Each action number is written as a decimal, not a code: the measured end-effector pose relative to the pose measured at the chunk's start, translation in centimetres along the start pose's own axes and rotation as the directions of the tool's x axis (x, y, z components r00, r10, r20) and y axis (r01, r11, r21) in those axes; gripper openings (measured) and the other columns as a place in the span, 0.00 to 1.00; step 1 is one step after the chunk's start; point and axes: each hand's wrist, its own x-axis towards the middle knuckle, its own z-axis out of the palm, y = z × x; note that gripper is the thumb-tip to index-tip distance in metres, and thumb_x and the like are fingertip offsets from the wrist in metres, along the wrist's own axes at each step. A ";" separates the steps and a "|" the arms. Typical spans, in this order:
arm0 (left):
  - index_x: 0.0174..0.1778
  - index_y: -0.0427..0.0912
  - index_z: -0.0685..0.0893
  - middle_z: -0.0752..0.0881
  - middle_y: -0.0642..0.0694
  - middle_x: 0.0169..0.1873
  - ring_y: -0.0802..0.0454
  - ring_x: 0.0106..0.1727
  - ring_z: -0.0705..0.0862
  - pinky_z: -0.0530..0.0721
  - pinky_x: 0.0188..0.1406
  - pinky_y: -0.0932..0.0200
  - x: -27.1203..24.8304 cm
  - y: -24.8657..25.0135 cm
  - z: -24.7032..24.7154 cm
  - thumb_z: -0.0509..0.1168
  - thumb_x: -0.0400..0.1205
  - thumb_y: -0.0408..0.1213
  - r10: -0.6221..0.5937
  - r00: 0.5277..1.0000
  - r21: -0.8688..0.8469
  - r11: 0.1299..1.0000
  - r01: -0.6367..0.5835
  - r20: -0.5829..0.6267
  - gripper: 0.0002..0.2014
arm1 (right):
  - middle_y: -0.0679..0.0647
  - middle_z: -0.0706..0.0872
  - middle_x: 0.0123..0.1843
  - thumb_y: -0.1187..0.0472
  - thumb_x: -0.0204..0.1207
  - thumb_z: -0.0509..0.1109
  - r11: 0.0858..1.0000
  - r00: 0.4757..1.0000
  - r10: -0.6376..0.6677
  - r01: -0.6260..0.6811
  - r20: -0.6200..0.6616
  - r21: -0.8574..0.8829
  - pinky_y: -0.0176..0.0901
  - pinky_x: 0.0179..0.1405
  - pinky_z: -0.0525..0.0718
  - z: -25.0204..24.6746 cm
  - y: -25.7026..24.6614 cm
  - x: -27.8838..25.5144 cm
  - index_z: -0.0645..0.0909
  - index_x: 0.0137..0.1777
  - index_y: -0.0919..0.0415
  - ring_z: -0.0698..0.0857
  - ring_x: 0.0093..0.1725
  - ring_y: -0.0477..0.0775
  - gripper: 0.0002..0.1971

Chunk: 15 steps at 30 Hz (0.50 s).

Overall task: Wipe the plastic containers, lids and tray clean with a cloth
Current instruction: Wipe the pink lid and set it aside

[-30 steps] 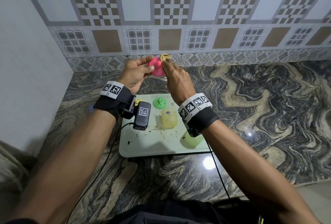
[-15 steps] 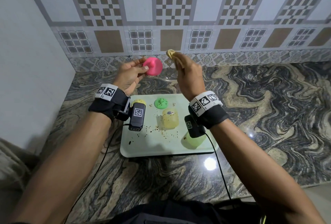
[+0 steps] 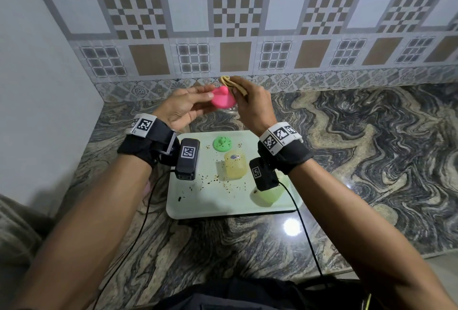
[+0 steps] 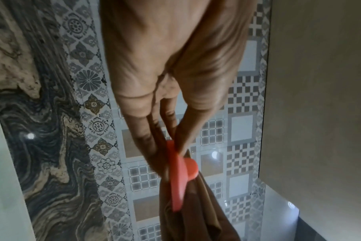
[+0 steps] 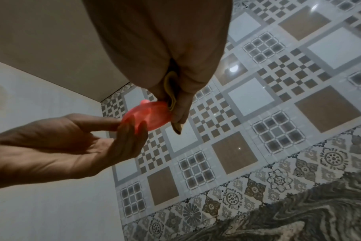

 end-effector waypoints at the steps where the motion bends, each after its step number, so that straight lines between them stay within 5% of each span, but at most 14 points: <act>1: 0.67 0.33 0.78 0.85 0.36 0.58 0.45 0.51 0.89 0.91 0.43 0.58 -0.2 0.2 0.0 0.63 0.80 0.21 -0.028 0.999 0.010 1.000 0.028 0.043 0.18 | 0.59 0.89 0.61 0.65 0.84 0.66 1.000 1.000 -0.003 0.003 0.001 0.003 0.19 0.54 0.72 -0.2 0.0 0.1 0.82 0.68 0.64 0.87 0.57 0.52 0.15; 4: 0.63 0.35 0.80 0.83 0.35 0.59 0.42 0.53 0.89 0.90 0.49 0.52 -0.8 0.9 0.0 0.65 0.76 0.17 -0.114 0.983 0.101 0.990 0.100 0.143 0.20 | 0.60 0.89 0.61 0.65 0.83 0.66 0.999 0.999 -0.036 0.037 0.036 -0.005 0.19 0.54 0.75 -0.4 -0.1 0.5 0.82 0.69 0.64 0.84 0.54 0.46 0.15; 8: 0.56 0.34 0.82 0.85 0.36 0.57 0.46 0.52 0.90 0.91 0.44 0.57 -0.9 0.7 0.4 0.70 0.68 0.17 -0.130 0.984 0.190 0.976 0.105 0.124 0.20 | 0.59 0.89 0.61 0.65 0.83 0.66 0.998 0.993 -0.067 0.069 0.094 -0.012 0.41 0.62 0.84 0.2 0.3 0.4 0.82 0.69 0.62 0.88 0.58 0.55 0.16; 12: 0.55 0.34 0.81 0.85 0.35 0.56 0.40 0.57 0.87 0.91 0.44 0.52 0.0 -0.4 0.3 0.70 0.70 0.14 0.025 0.997 0.061 0.998 -0.021 -0.077 0.20 | 0.61 0.91 0.56 0.71 0.82 0.65 0.995 0.990 -0.097 0.100 0.099 -0.024 0.15 0.49 0.75 0.7 0.7 -0.2 0.82 0.67 0.67 0.88 0.50 0.51 0.15; 15: 0.53 0.34 0.81 0.88 0.37 0.51 0.44 0.52 0.89 0.91 0.46 0.53 0.6 -1.4 0.8 0.71 0.71 0.14 0.125 0.978 -0.024 0.991 -0.131 -0.169 0.18 | 0.62 0.91 0.54 0.70 0.83 0.63 0.996 0.995 -0.082 0.085 0.064 -0.039 0.20 0.46 0.74 1.5 0.5 -0.6 0.81 0.67 0.68 0.89 0.48 0.56 0.15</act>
